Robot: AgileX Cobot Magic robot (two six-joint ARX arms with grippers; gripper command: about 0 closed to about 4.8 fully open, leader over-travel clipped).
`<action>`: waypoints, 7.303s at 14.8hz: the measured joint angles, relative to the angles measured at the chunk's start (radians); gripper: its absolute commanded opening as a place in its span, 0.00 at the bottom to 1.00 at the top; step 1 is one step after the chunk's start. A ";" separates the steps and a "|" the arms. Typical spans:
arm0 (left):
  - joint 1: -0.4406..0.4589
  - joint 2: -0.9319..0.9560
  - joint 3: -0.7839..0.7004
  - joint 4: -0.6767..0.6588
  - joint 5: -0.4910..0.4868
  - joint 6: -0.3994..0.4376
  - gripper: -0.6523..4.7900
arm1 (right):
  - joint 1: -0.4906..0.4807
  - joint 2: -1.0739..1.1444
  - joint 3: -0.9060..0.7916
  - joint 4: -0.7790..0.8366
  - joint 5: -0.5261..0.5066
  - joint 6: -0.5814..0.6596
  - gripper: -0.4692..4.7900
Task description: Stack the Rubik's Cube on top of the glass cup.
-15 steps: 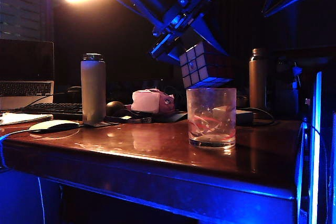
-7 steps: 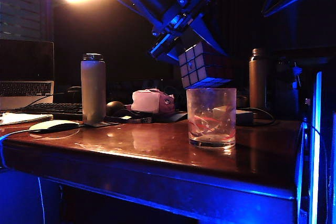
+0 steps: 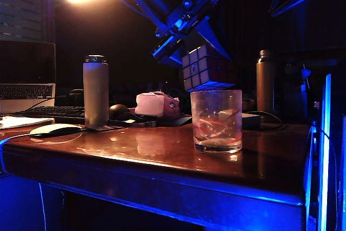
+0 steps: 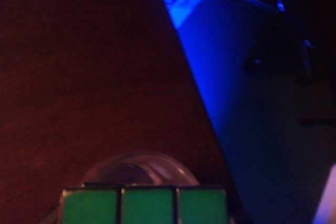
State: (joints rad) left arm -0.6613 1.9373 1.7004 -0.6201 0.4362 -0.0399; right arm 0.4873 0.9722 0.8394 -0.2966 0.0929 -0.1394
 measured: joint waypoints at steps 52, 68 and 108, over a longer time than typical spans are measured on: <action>-0.007 -0.900 0.076 -0.448 -0.739 0.024 0.11 | 0.000 -0.559 -0.193 -0.121 0.087 0.050 0.09; -0.007 -1.688 -1.344 0.243 -0.491 0.025 0.11 | 0.001 -0.836 -0.550 -0.038 0.062 0.145 0.09; 0.603 -1.934 -1.678 0.441 -0.380 0.047 0.17 | -0.351 -0.969 -0.776 -0.034 0.064 0.267 0.09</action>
State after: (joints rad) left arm -0.0582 0.0036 0.0223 -0.1787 0.0559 0.0071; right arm 0.1364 0.0032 0.0639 -0.3302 0.1566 0.1272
